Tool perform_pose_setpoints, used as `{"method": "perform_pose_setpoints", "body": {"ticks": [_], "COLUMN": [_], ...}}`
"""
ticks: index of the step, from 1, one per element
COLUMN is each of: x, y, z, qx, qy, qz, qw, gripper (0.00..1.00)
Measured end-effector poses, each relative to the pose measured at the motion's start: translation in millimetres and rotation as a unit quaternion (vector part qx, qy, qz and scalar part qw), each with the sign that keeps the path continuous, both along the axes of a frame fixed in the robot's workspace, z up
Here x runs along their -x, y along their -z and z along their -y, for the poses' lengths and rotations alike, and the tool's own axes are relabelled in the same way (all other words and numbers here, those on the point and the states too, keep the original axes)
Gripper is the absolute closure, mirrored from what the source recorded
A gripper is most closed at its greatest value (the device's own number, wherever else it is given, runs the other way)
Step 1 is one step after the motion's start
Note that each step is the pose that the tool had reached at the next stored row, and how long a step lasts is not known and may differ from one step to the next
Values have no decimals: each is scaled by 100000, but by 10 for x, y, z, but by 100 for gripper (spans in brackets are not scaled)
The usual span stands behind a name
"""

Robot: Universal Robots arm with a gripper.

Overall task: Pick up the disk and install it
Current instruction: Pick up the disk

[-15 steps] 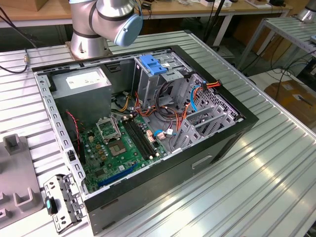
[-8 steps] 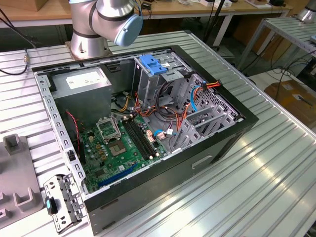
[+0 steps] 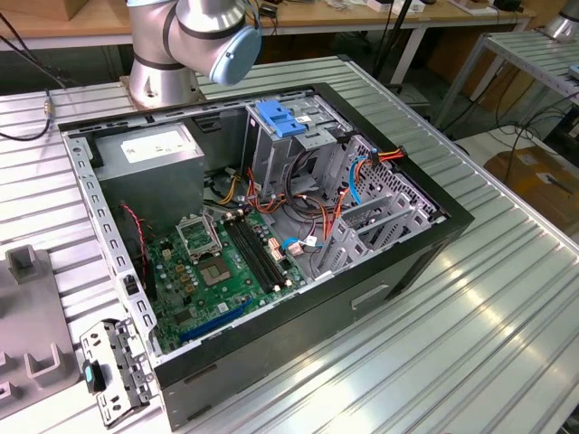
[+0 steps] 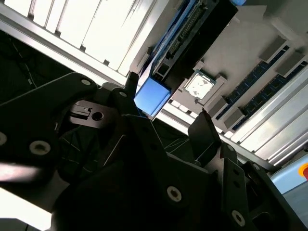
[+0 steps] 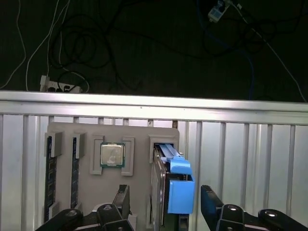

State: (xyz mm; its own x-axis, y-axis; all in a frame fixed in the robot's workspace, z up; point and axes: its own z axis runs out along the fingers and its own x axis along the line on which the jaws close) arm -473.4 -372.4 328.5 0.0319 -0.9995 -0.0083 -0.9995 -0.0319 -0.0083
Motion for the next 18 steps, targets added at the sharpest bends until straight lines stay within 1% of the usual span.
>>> {"method": "perform_pose_setpoints", "body": {"ticks": [3,5,6,8,12,18], "x": [-28,-29,-29,-26,-4,5], "y": [37,70,100,137,190,272], "z": [0,-1,-1,-5,-14,-43], "qx": [-108,-127,-136,-175,-272,-283], "qy": [994,1328,1345,1352,1353,1355], "qz": [26,15,18,18,15,2], "qw": [99995,99991,99991,99991,99990,99990], "gripper": [31,31,31,31,31,31]}}
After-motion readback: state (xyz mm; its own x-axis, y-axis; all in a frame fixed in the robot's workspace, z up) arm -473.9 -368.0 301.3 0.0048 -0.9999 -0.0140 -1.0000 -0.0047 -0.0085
